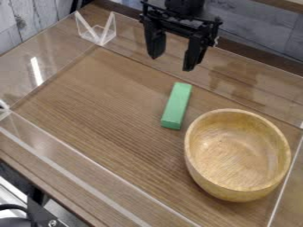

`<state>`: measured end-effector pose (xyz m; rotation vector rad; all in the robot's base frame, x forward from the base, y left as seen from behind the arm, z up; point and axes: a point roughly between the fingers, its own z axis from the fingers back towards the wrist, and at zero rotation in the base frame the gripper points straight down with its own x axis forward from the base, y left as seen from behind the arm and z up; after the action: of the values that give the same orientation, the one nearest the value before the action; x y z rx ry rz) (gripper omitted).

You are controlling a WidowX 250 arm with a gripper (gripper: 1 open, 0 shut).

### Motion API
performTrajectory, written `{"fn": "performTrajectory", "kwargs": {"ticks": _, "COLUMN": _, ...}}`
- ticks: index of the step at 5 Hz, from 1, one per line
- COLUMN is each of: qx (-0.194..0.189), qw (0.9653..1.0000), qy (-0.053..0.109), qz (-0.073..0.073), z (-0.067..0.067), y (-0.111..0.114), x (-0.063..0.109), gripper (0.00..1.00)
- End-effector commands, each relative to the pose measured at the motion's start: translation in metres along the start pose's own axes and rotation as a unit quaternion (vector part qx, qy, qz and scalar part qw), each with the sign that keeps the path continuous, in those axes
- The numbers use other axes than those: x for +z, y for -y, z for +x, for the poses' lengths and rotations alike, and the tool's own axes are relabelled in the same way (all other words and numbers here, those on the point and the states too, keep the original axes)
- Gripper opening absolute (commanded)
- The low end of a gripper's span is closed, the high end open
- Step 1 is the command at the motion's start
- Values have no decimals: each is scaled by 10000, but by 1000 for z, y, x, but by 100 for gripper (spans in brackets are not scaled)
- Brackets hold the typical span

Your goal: Put green object into wooden bowl

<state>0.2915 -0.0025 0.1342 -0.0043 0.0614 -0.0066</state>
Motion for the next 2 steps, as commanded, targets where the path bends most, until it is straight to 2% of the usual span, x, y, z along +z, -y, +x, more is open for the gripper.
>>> {"fn": "performTrajectory", "kwargs": {"ticks": 1, "qx": 159, "qw": 9999, "qy": 23, "qz": -37, "z": -3, "y": 9, "x": -20, "gripper": 100}}
{"fn": "performTrajectory", "kwargs": {"ticks": 2, "qx": 310, "qw": 9995, "qy": 34, "qz": -44, "z": -7, "y": 17, "x": -43, "gripper": 100}}
